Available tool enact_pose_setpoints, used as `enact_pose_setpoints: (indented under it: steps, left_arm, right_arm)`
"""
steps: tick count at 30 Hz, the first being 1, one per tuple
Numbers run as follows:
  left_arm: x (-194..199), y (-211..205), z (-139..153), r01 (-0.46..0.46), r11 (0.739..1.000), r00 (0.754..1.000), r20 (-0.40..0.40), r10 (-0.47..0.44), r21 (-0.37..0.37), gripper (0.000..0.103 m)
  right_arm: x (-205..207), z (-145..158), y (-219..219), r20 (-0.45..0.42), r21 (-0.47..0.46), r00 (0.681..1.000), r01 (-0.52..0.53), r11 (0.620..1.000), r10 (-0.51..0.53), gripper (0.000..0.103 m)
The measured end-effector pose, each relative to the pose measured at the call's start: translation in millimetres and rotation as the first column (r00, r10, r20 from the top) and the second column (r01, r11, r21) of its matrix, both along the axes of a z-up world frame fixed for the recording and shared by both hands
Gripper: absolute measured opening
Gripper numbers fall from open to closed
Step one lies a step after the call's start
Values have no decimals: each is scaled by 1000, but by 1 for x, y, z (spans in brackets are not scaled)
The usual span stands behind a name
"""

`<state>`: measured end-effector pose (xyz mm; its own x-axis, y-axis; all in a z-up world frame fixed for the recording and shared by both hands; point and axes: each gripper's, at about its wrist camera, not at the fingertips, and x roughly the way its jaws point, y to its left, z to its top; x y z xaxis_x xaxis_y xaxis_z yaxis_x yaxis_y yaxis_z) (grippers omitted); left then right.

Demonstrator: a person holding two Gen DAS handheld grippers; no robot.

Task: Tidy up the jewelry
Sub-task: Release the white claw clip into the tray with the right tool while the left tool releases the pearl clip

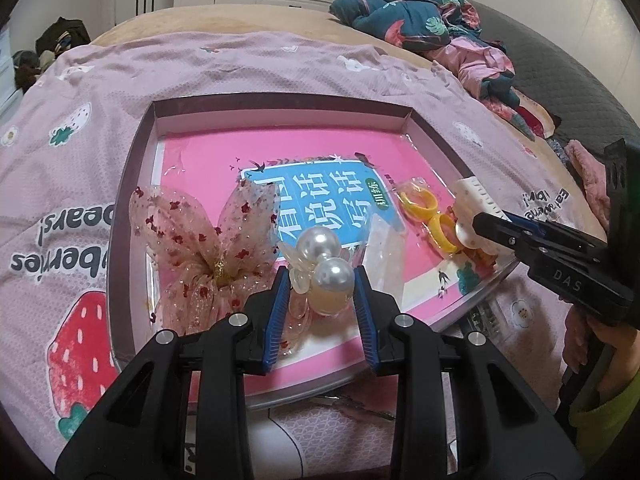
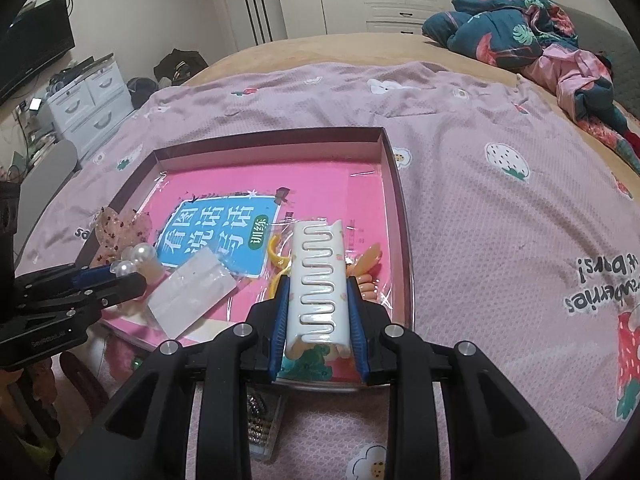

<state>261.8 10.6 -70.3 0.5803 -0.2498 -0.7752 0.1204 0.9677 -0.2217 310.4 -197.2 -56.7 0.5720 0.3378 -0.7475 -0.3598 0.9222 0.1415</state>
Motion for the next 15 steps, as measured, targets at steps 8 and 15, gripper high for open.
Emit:
enact_pose_setpoints:
  steps: [8, 15]
  left_arm:
    - [-2, 1, 2, -3, 1000, 1000, 5, 3, -3, 24]
    - [-8, 6, 11, -19, 1000, 1000, 20, 19, -8, 30]
  right_arm:
    - [-8, 8, -6, 19, 18, 1000, 15, 1000, -15, 40]
    - [-25, 26, -17, 57, 65, 998, 34, 997, -38, 58]
